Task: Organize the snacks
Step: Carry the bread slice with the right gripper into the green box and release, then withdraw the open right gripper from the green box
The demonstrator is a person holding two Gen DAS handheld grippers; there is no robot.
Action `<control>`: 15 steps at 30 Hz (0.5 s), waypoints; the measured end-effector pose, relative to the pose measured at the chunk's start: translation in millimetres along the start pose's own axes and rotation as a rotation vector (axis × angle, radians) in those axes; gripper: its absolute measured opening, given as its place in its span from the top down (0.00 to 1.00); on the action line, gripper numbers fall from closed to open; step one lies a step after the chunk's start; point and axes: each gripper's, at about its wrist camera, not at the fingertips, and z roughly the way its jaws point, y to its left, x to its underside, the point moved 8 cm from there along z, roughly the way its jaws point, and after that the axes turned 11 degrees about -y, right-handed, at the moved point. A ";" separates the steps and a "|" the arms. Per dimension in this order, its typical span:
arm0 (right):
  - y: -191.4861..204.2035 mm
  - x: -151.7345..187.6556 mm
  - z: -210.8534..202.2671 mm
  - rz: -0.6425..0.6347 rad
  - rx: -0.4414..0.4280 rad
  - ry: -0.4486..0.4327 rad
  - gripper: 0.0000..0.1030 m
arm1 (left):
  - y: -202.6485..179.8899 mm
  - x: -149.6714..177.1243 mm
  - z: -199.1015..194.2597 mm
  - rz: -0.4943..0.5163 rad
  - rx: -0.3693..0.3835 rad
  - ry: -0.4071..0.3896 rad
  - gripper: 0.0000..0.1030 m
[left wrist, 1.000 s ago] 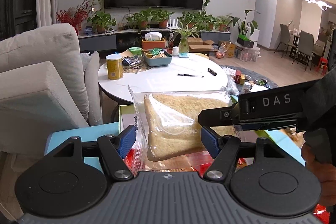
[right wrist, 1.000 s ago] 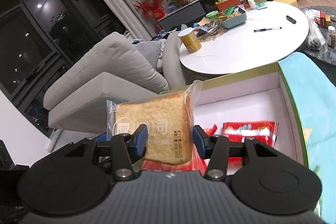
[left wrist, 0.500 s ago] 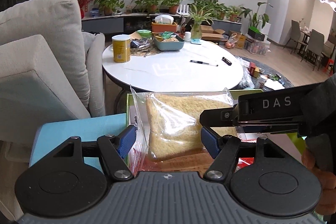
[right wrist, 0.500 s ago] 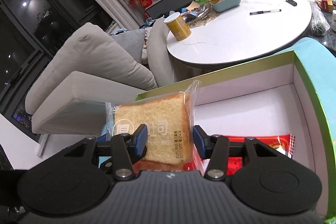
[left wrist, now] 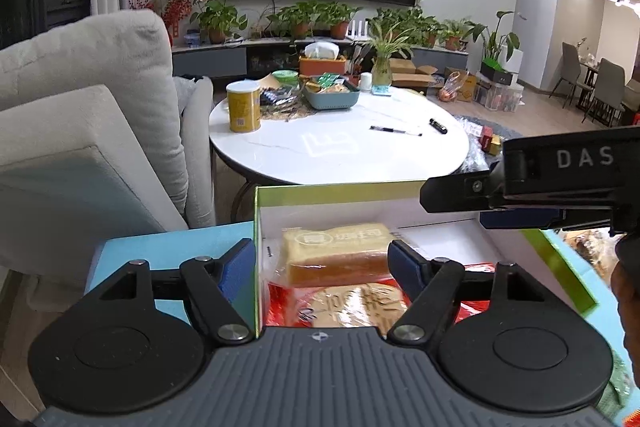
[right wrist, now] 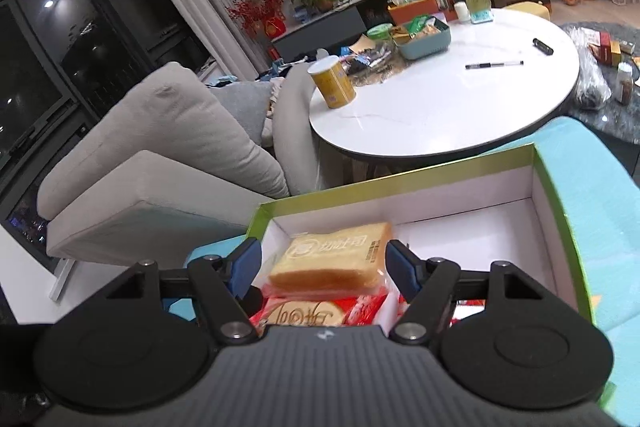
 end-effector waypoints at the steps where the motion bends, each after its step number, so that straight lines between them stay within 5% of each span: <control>1: 1.7 -0.5 -7.0 -0.005 -0.003 -0.002 0.25 | -3.2 -1.4 -6.4 0.002 0.004 -0.007 0.29; 15: 8.1 5.7 -114.7 -0.113 -0.029 -0.064 0.25 | -45.7 12.0 -91.8 0.020 0.079 -0.039 0.20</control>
